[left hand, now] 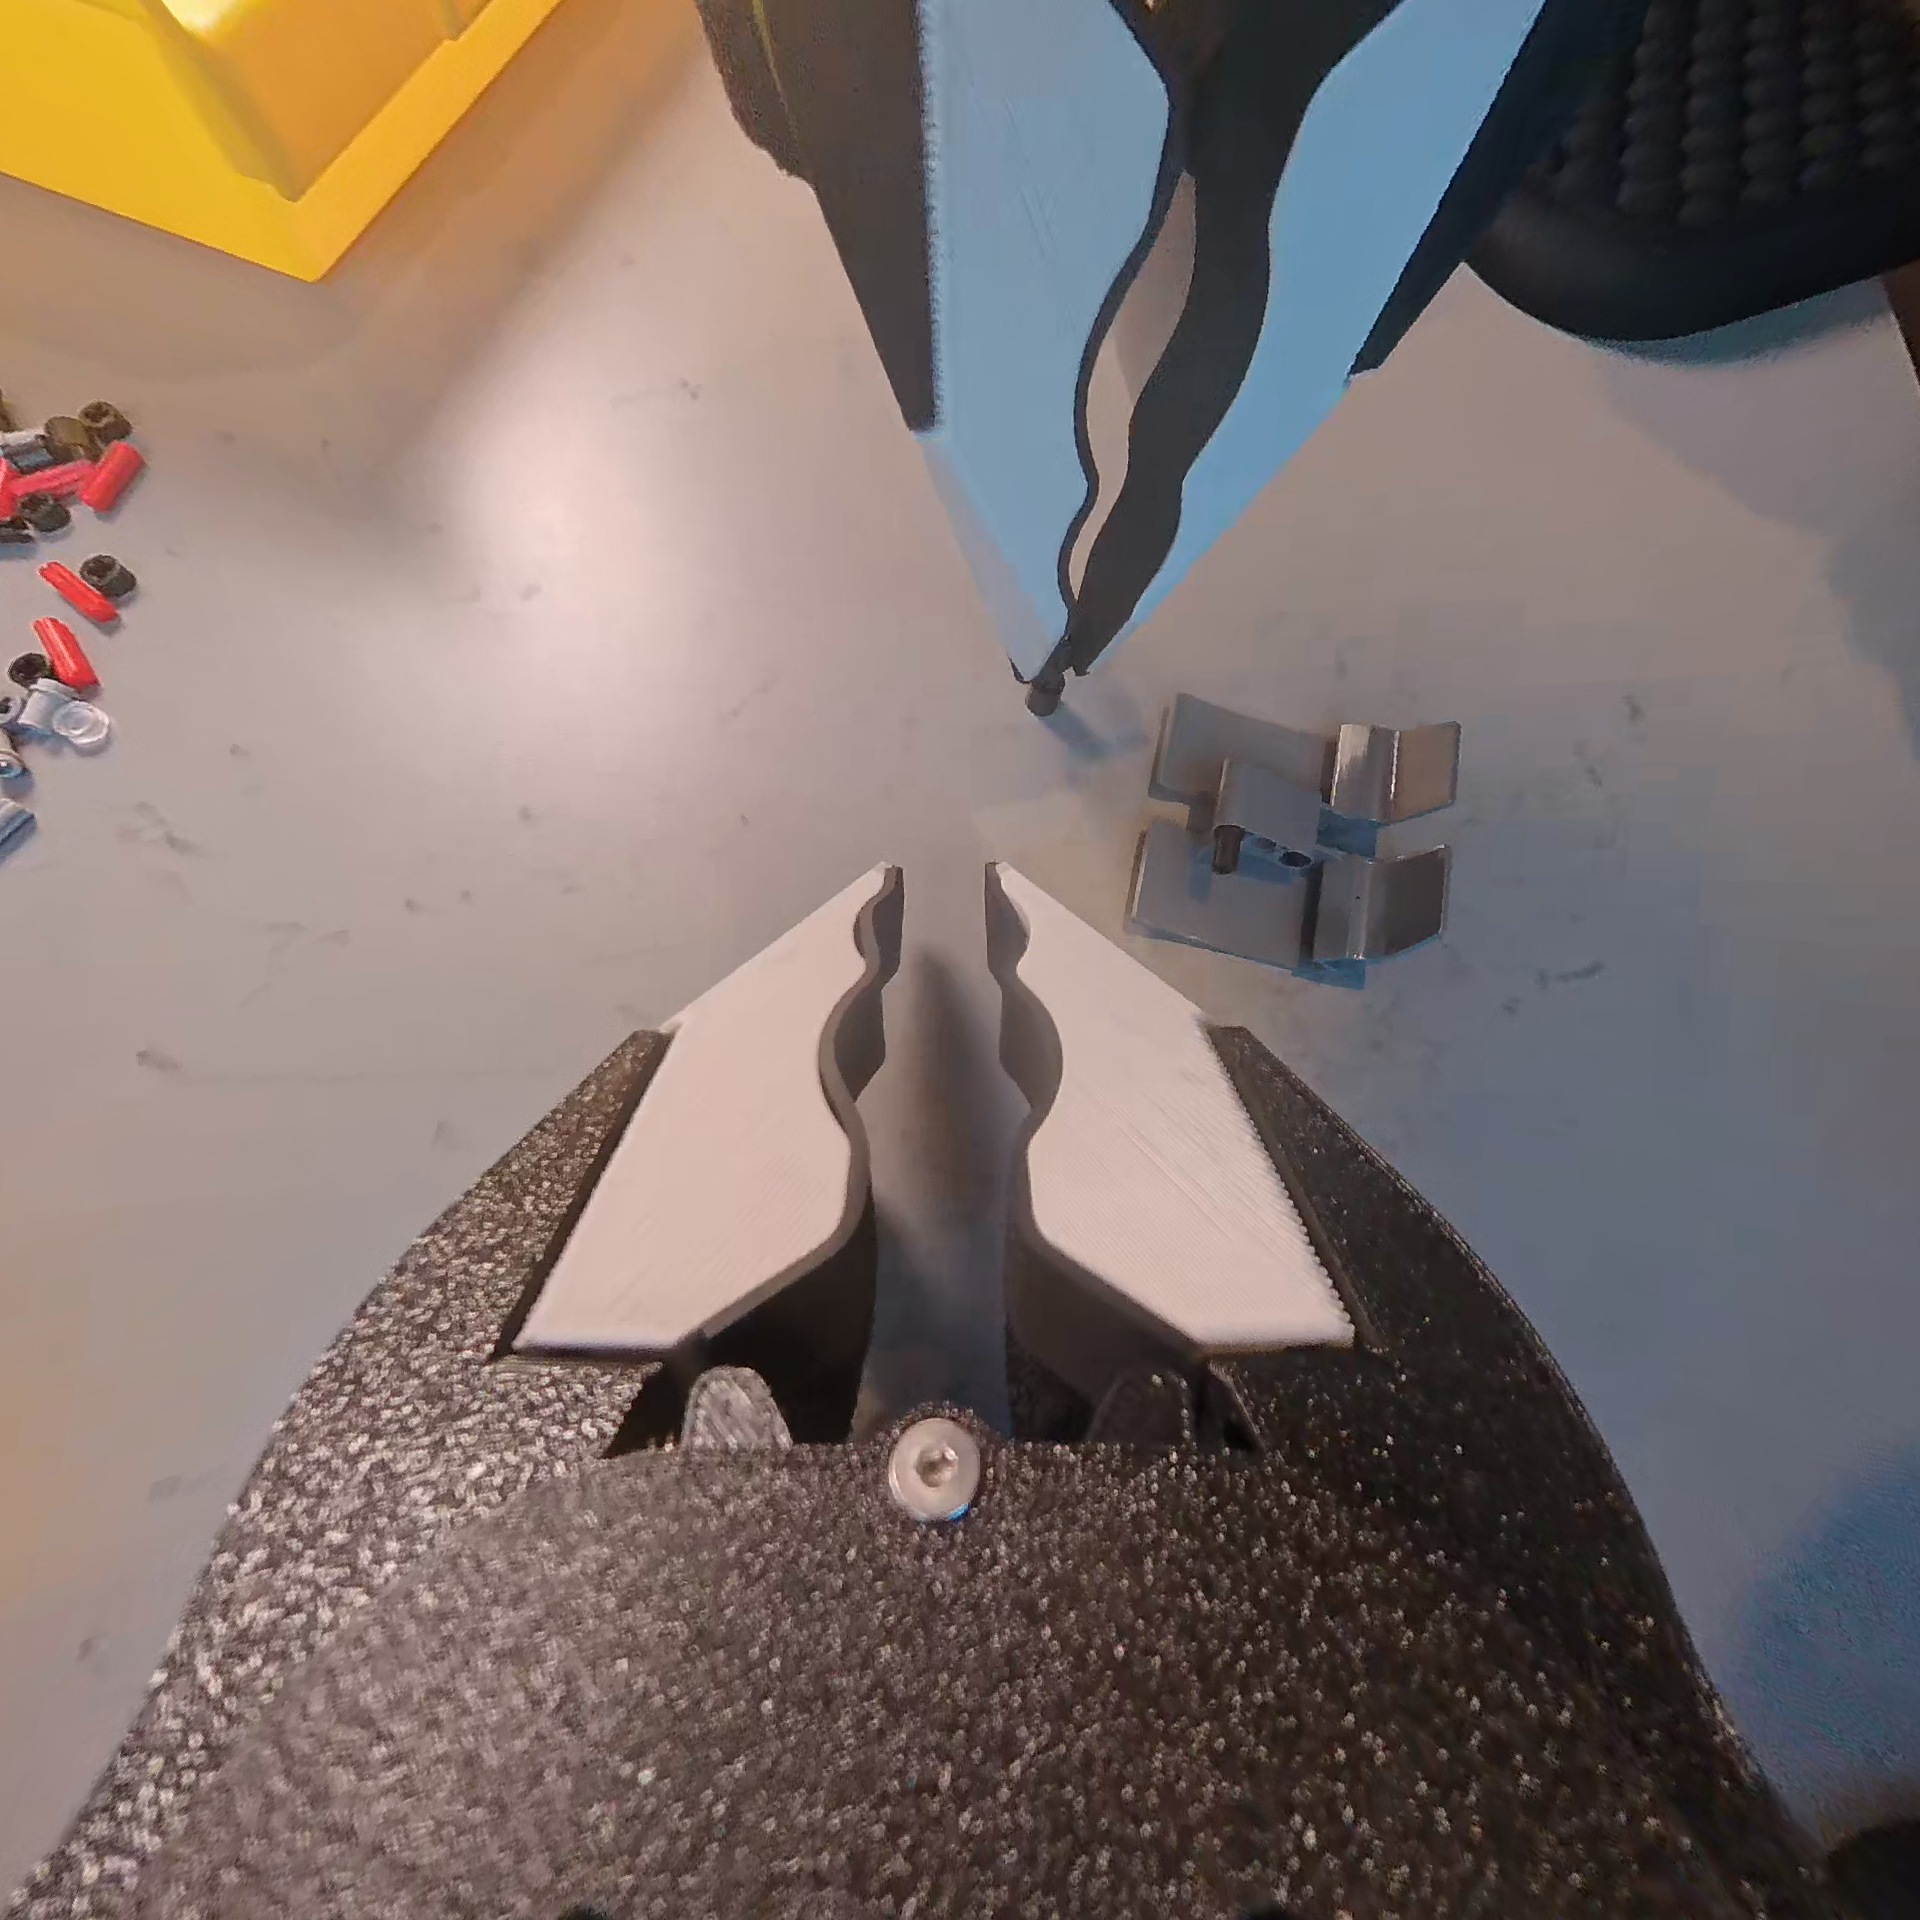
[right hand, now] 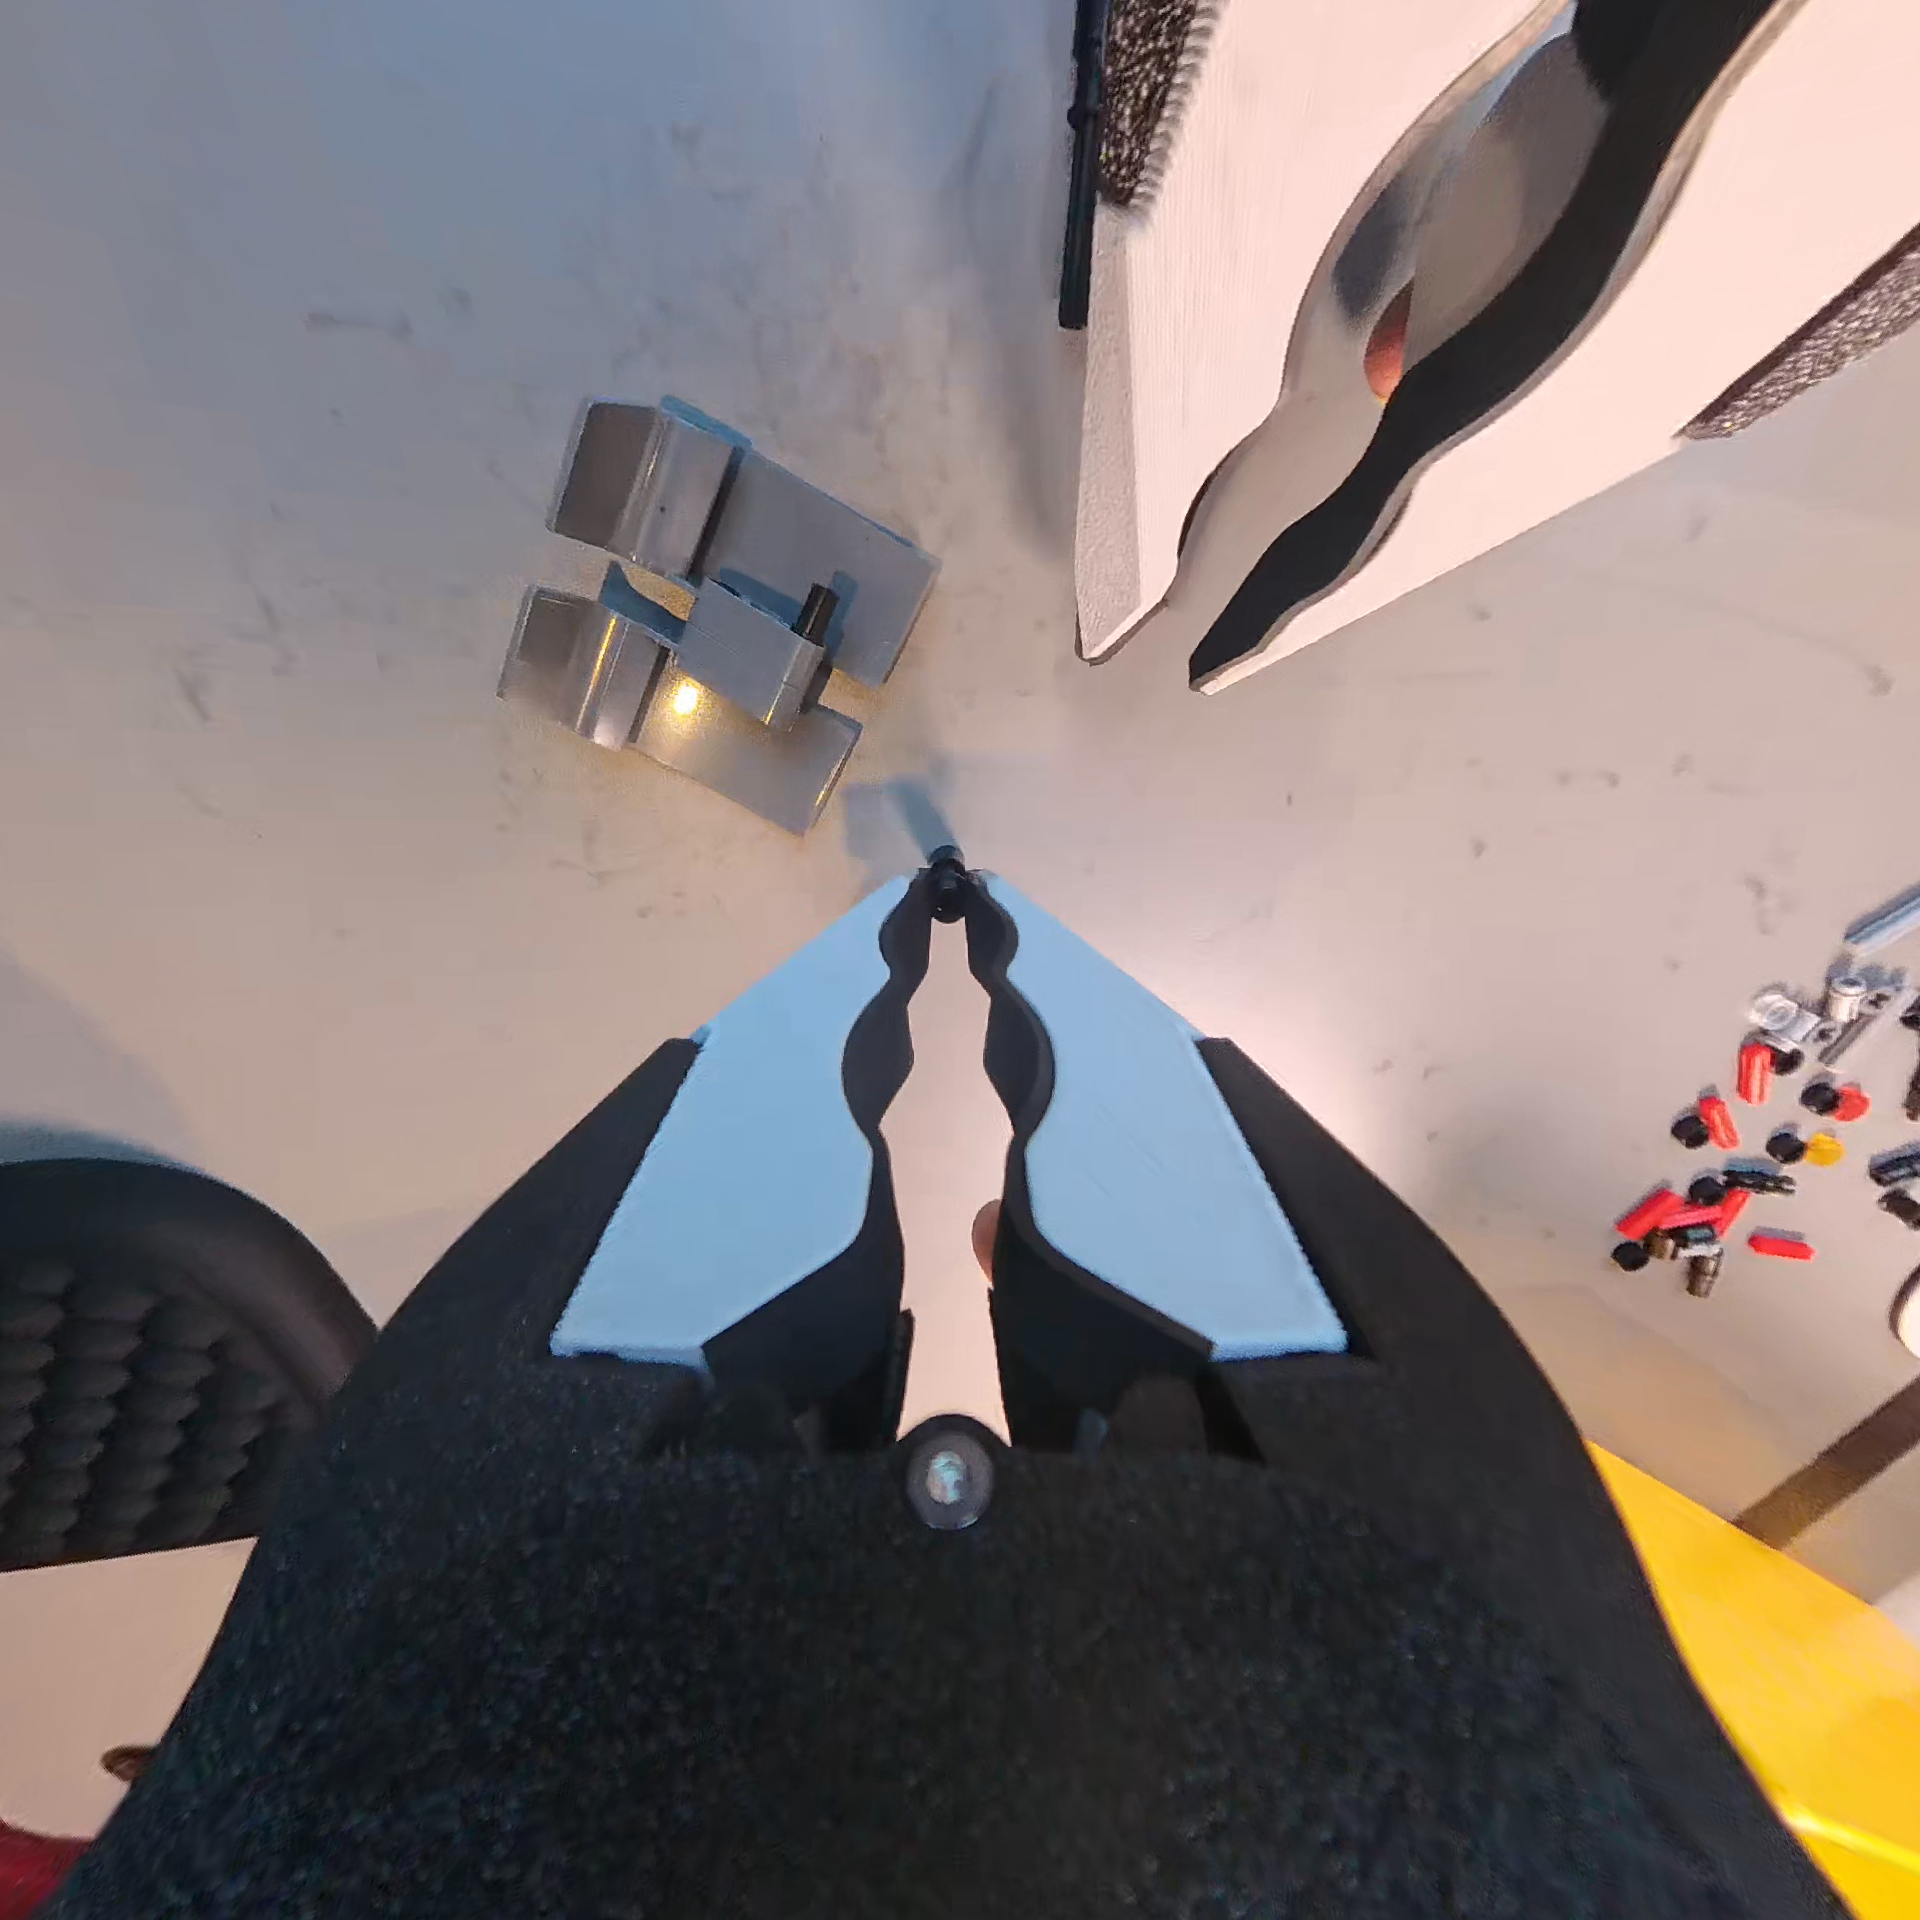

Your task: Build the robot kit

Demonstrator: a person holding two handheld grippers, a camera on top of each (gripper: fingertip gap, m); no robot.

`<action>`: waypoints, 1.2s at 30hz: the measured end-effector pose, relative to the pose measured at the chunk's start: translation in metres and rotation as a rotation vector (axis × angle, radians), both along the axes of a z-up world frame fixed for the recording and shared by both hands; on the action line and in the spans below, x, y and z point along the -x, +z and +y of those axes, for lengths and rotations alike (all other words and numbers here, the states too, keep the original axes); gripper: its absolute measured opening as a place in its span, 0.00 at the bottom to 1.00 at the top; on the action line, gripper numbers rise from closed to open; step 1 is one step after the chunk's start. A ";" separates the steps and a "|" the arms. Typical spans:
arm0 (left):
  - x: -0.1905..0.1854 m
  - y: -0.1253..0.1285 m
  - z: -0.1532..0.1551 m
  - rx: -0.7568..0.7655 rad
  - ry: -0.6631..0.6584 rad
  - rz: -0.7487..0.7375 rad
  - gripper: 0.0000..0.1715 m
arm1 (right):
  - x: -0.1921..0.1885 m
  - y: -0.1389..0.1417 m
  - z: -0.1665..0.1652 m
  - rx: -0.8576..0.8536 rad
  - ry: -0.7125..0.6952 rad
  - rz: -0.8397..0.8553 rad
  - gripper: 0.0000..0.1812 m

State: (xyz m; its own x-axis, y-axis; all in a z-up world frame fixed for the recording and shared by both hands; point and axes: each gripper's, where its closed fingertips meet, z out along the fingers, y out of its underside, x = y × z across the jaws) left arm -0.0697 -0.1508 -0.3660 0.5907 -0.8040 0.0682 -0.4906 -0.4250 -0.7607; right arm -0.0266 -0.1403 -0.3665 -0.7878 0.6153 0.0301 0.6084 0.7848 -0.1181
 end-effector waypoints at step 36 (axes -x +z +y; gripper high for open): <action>-0.058 0.107 -0.042 -0.514 -0.037 -0.131 0.03 | -0.007 0.113 -0.054 1.146 -0.457 0.924 0.04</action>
State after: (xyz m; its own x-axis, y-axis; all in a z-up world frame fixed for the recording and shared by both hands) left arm -0.0120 -0.1933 -0.2594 0.5746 -0.7729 -0.2692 -0.3853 0.0348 -0.9222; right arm -0.0196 -0.1945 -0.2537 -0.5050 0.8243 -0.2561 0.1411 -0.2138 -0.9666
